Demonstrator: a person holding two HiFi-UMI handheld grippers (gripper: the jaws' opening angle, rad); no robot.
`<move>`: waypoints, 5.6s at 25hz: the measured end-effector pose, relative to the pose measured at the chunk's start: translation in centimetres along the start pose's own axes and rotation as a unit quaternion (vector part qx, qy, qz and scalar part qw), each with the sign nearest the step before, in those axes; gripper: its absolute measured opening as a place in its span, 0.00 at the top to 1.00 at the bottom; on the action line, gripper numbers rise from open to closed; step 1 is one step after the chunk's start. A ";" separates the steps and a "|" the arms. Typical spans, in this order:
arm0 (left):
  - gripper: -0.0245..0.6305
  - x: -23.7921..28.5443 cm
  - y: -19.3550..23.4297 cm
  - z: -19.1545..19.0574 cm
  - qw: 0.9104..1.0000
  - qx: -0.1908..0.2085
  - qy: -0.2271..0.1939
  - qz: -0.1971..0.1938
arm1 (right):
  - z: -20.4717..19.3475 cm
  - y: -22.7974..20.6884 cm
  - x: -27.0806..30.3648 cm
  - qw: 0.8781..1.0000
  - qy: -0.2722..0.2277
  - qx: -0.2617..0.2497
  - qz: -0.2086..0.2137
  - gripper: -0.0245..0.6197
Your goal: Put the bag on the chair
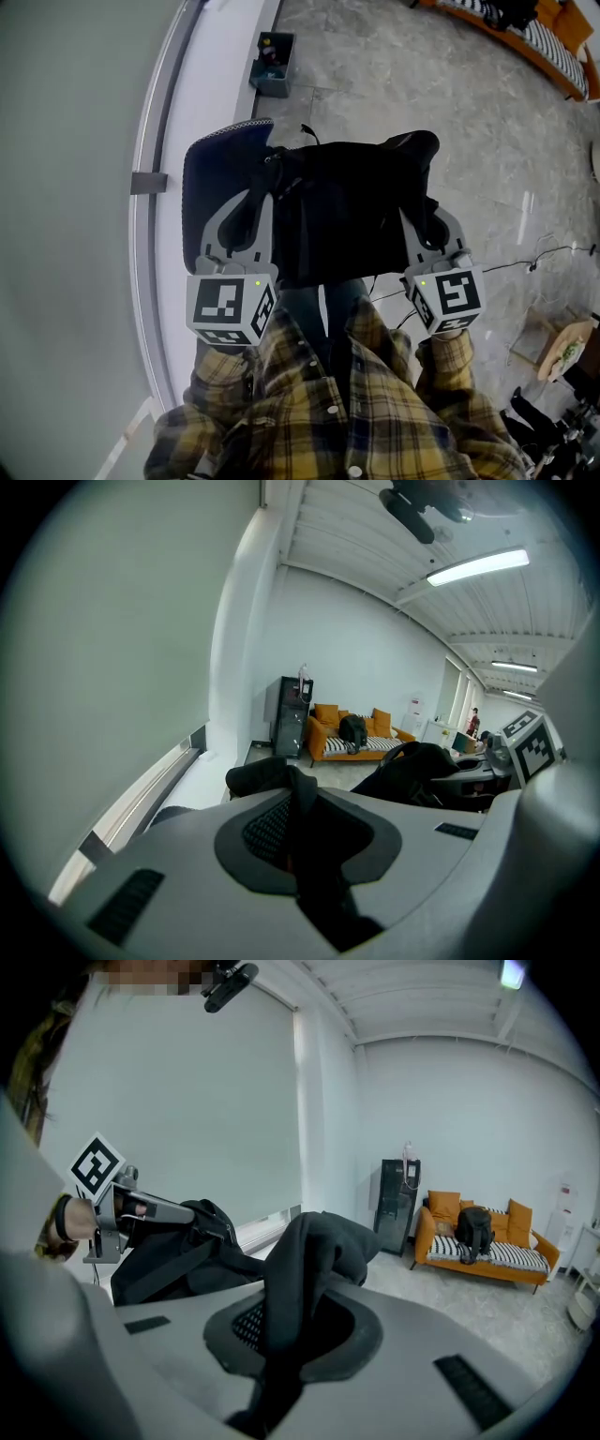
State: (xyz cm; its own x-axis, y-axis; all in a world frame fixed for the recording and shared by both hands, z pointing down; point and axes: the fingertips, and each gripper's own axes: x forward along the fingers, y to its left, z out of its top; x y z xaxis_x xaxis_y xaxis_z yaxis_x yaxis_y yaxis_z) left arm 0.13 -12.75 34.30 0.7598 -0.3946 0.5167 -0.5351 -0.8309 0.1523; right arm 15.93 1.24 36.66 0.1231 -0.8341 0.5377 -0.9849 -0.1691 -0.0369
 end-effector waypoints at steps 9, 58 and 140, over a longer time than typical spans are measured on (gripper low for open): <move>0.87 3.1 0.4 -4.4 1.000 -0.013 0.021 0.010 | -4.3 -1.0 3.2 1.000 0.021 0.008 0.004 0.91; 0.87 13.7 6.6 -27.6 0.986 -0.039 0.141 0.077 | -24.3 1.2 16.8 0.988 0.153 -0.011 0.035 0.91; 0.49 14.7 6.4 -25.7 0.987 -0.085 0.109 0.082 | -24.3 -2.3 17.2 0.983 0.170 0.062 0.012 0.57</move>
State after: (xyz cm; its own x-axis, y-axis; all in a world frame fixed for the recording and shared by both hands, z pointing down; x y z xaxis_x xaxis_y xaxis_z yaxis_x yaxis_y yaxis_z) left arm -1.56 -13.78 64.52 0.5699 -0.4096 0.7124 -0.7130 -0.6774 0.1809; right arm 17.40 -0.01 66.45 0.0321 -0.6187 0.7850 -0.9621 -0.2318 -0.1434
